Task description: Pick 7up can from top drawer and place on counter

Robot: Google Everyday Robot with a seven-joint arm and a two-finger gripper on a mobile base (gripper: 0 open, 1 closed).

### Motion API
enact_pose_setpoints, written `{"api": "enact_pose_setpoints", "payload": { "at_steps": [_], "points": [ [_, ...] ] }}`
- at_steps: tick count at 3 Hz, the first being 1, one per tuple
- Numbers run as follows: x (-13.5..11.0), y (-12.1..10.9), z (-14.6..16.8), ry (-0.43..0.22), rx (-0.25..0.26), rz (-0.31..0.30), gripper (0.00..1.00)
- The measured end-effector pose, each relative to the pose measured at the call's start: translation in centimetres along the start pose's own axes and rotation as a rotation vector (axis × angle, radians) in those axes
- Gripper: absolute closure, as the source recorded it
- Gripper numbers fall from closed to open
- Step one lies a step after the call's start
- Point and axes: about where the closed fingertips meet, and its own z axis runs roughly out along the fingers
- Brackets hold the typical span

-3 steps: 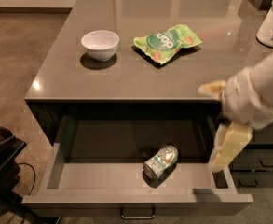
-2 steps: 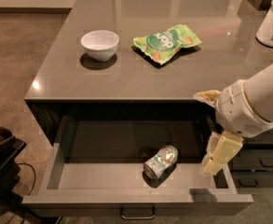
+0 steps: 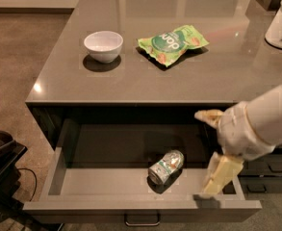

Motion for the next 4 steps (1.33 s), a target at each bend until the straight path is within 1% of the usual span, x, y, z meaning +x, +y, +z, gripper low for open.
{"api": "enact_pose_setpoints", "payload": {
  "at_steps": [1,2,3,4],
  "points": [
    [0.7,3.1,5.9,-0.108,-0.072,0.024,0.0],
    [0.7,3.6,6.5,-0.112,-0.082,0.023,0.0],
    [0.7,3.6,6.4,-0.112,-0.081,0.022,0.0],
    [0.5,0.5,8.1,-0.138,-0.087,-0.012,0.0]
  ]
}}
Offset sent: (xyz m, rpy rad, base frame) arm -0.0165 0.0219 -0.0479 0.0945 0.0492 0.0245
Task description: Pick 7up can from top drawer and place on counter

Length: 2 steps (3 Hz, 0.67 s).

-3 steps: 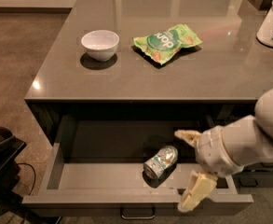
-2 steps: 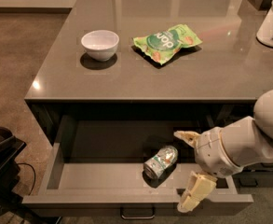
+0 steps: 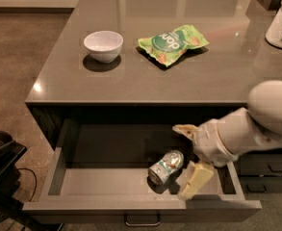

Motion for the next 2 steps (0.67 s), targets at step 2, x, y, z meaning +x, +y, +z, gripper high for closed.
{"api": "enact_pose_setpoints", "payload": {
  "at_steps": [2],
  "points": [
    [-0.03,-3.89,2.78,-0.026,-0.018,-0.058,0.0]
  ]
}}
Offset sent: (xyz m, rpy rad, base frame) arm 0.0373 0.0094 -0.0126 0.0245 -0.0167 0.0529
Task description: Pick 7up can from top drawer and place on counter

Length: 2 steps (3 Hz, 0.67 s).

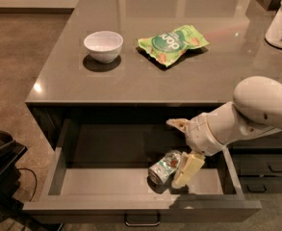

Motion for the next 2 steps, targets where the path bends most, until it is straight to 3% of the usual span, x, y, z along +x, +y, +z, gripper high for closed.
{"api": "enact_pose_setpoints", "payload": {
  "at_steps": [1,2],
  "points": [
    [1.72,-0.45,2.52,-0.007,0.056,-0.005,0.0],
    [1.73,-0.57,2.51,-0.007,0.061,-0.005,0.0]
  ]
}}
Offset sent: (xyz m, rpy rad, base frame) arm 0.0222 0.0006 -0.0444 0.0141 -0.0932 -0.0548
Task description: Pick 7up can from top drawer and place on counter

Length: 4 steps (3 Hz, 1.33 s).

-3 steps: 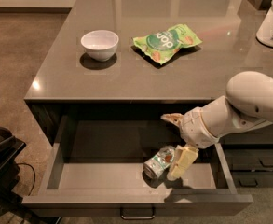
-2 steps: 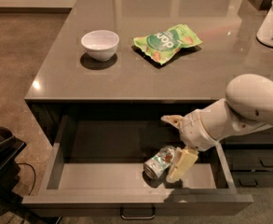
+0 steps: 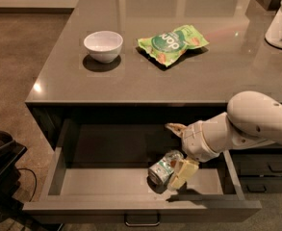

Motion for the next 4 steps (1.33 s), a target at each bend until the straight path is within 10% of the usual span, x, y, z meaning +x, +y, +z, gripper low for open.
{"api": "enact_pose_setpoints", "payload": {
  "at_steps": [4],
  "points": [
    [3.4,-1.7,3.5,-0.011,-0.053,-0.017,0.0]
  ]
}}
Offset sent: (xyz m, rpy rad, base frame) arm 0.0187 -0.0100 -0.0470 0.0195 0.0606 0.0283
